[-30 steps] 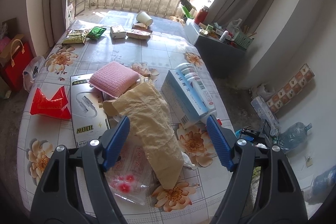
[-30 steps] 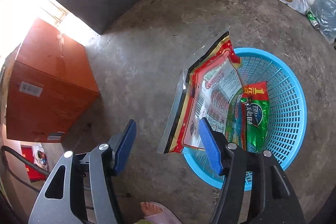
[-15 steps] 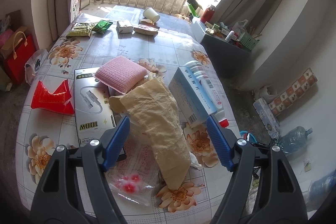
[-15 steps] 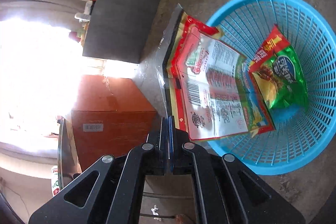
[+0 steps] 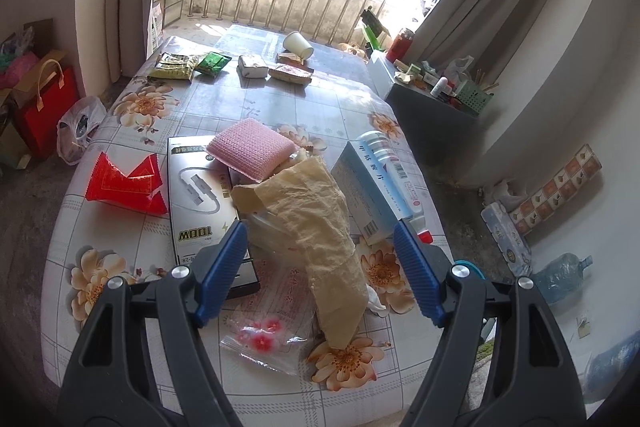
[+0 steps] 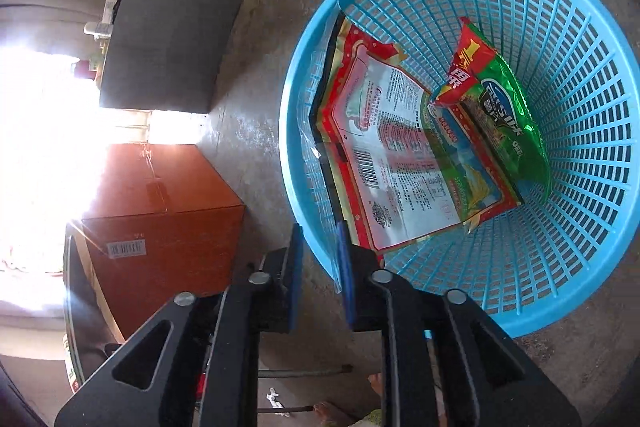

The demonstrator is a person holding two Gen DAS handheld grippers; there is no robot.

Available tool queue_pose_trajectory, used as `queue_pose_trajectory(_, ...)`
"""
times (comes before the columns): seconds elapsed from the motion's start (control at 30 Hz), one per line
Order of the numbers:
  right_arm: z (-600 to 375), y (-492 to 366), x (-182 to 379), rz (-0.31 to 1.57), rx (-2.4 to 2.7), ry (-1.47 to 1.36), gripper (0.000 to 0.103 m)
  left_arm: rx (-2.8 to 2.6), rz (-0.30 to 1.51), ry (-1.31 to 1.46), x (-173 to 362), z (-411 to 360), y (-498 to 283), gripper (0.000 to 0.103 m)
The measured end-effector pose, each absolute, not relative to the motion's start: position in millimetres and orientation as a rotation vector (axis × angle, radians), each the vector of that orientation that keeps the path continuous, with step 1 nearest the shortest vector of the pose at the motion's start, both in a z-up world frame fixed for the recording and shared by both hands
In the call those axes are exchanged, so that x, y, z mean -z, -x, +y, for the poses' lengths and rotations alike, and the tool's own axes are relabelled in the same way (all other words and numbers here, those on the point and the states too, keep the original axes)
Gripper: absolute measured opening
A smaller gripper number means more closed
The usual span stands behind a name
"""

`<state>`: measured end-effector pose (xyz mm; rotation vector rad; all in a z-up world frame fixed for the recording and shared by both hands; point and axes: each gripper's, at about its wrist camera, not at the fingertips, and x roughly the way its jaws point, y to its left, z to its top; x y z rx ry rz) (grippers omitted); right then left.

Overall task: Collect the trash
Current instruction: 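Turn both tools away from the wastebasket back toward the table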

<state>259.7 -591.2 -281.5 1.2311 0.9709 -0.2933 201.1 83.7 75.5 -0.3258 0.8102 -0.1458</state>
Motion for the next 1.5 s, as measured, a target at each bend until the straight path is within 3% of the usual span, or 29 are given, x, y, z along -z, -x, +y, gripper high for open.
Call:
queue_pose_trajectory(0.17, -594, -228, 213, 0.875, 0.332, -1.086, 0.046, 0.101, 0.775, 0.357, -78, 108, -175, 0.071)
queue_pose_trajectory(0.4, -547, -164, 70, 0.685, 0.306, -0.736, 0.046, 0.000, 0.774, 0.349, -62, 143, -139, 0.071)
queue_pose_trajectory(0.67, -416, -118, -41, 0.602, 0.086, -0.399, 0.075, -0.081, 0.817, 0.250, -28, 156, -111, 0.075)
queue_pose_trajectory(0.83, -326, -117, -51, 0.665, -0.029, -0.289, 0.077, -0.120, 0.807, 0.240, -10, 165, -95, 0.078)
queue_pose_trajectory(1.1, -211, -134, -18, 0.876, -0.179, -0.185, 0.077, -0.192, 0.887, 0.237, 39, 177, -97, 0.078)
queue_pose_trajectory(1.5, -146, -155, 8, 1.004, -0.171, 0.009, 0.077, -0.237, 0.949, 0.154, 74, 179, -102, 0.080)
